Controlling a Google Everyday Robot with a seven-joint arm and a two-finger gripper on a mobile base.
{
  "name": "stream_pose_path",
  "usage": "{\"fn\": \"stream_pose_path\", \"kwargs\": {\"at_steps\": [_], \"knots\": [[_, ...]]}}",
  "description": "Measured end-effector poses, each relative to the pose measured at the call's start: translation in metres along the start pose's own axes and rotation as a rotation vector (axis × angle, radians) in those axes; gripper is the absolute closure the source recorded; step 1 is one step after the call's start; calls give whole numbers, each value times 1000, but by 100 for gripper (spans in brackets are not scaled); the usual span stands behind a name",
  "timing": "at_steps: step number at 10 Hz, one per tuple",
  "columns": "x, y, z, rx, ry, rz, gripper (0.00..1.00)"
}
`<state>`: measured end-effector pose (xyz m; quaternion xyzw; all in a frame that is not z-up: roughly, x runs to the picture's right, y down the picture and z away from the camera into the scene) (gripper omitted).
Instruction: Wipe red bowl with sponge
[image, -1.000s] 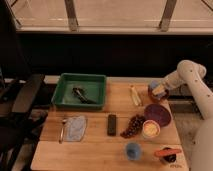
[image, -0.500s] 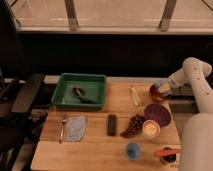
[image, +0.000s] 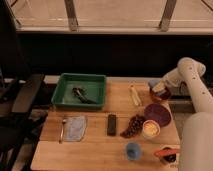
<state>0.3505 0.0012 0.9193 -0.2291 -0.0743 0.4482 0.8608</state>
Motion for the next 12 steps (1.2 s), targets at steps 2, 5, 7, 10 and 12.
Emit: {"fn": "stream_pose_path", "kwargs": {"at_steps": [2, 5, 7, 10, 12], "knots": [[13, 19, -3, -27, 6, -5, 100], [36, 22, -15, -21, 23, 18, 100], [35, 12, -18, -2, 35, 18, 100], [5, -3, -8, 10, 31, -25, 100], [-13, 3, -5, -16, 7, -54, 96]]}}
